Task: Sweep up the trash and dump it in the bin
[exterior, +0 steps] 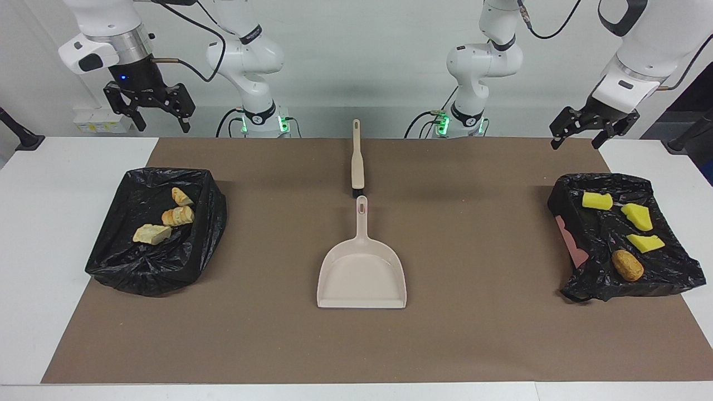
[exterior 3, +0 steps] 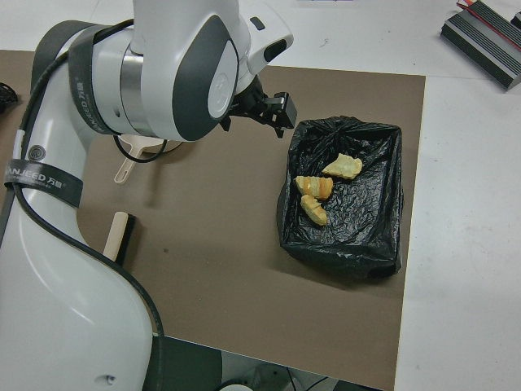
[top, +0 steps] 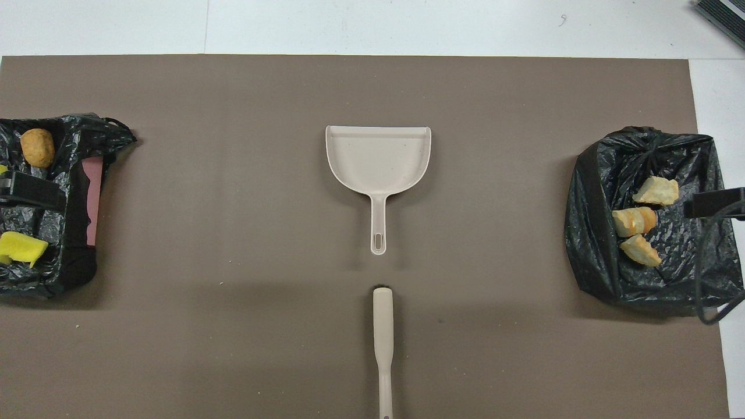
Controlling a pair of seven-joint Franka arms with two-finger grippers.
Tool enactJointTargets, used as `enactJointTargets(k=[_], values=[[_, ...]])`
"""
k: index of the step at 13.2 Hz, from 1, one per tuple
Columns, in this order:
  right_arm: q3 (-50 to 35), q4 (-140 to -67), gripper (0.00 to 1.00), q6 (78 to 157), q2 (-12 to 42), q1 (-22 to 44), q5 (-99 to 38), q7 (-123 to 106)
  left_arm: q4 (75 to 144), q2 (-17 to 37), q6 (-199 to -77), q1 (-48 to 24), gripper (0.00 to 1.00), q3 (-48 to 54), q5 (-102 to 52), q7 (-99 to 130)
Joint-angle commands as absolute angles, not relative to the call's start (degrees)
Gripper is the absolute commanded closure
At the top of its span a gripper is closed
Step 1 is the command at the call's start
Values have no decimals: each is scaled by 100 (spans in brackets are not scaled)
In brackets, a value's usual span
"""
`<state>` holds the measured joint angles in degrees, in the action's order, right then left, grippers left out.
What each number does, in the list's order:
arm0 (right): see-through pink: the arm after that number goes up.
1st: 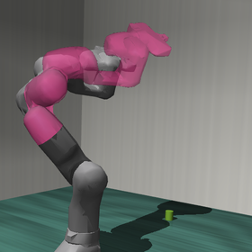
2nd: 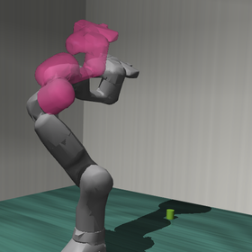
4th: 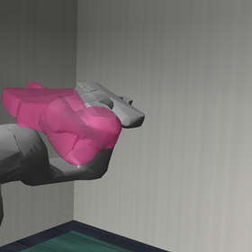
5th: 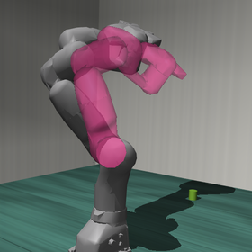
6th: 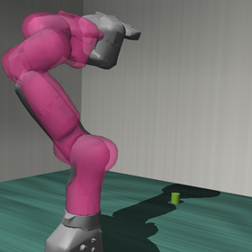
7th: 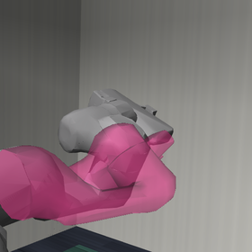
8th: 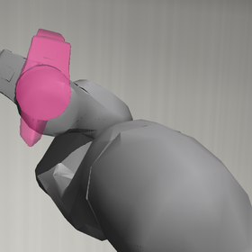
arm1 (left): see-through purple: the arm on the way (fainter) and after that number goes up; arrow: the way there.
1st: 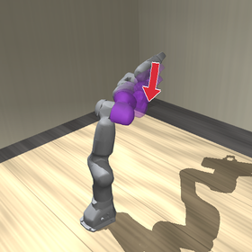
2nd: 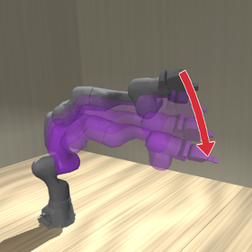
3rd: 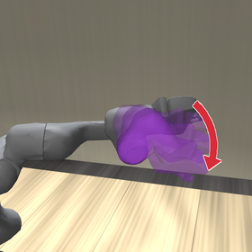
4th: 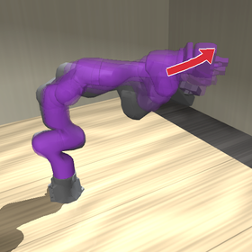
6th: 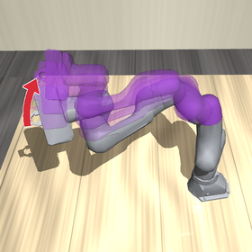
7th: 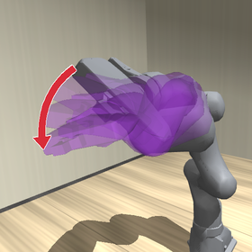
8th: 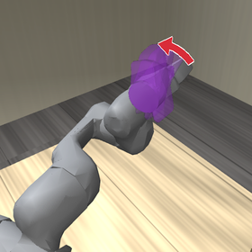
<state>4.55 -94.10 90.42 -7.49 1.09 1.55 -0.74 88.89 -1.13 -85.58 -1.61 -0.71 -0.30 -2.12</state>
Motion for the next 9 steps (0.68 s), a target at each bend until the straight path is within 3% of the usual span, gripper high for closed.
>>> enactJointTargets(k=[1,9], values=[[413,-9396,0,8974,-791,70,158,-79,9079,-290,-8605,-299,0,-141,-97,-290],[413,-9396,0,8974,-782,70,158,-79,9044,-229,-9034,-307,0,-202,-79,-307]])
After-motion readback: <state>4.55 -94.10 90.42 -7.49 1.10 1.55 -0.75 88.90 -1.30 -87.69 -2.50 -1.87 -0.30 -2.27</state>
